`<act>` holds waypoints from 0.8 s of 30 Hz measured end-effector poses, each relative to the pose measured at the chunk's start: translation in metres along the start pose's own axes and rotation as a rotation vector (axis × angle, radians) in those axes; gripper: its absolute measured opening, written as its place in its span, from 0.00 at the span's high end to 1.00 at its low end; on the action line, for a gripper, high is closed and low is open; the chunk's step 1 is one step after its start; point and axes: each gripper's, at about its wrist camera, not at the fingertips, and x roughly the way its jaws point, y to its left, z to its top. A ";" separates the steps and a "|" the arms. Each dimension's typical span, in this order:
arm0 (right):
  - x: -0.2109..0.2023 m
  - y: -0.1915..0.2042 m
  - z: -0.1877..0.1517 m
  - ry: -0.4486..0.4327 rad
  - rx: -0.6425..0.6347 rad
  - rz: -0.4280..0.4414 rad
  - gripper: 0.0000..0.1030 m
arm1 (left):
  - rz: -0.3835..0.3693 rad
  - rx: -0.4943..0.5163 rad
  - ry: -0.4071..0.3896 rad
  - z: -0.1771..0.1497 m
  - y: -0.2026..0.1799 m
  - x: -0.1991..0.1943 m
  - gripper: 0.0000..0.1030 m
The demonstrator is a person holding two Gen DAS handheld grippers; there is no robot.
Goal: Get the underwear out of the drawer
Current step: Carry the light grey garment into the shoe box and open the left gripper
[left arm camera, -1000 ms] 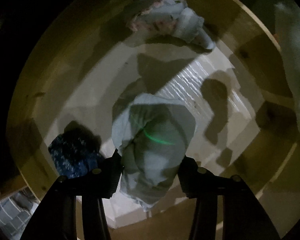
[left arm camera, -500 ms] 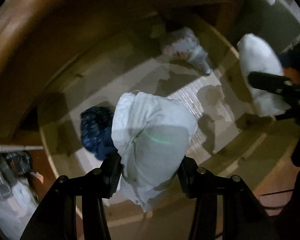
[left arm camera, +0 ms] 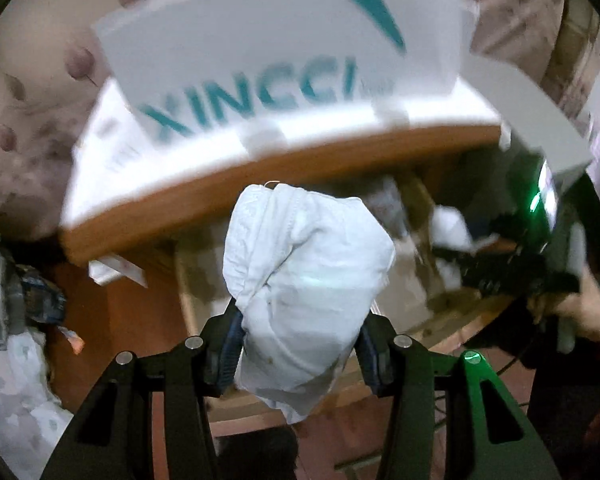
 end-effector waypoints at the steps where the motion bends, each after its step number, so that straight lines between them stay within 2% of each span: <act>1: 0.000 0.001 0.000 0.000 -0.004 -0.003 0.49 | -0.005 -0.010 -0.020 0.005 0.004 -0.012 0.56; 9: 0.002 0.005 0.000 0.001 -0.021 -0.010 0.49 | 0.032 -0.047 -0.201 0.070 0.030 -0.101 0.56; 11: 0.003 0.006 0.000 0.000 -0.021 -0.014 0.49 | 0.072 -0.061 -0.240 0.089 0.036 -0.117 0.56; 14: 0.005 0.006 0.000 0.001 -0.021 -0.022 0.49 | 0.094 -0.092 -0.271 0.120 0.046 -0.130 0.56; 16: 0.005 0.008 -0.001 -0.001 -0.032 -0.030 0.49 | 0.083 -0.098 -0.256 0.138 0.051 -0.124 0.56; 18: 0.006 0.008 -0.001 0.003 -0.032 -0.029 0.49 | 0.109 -0.131 -0.234 0.155 0.055 -0.111 0.56; 24: 0.006 0.008 -0.001 0.006 -0.030 -0.025 0.49 | 0.112 -0.174 -0.190 0.187 0.061 -0.066 0.56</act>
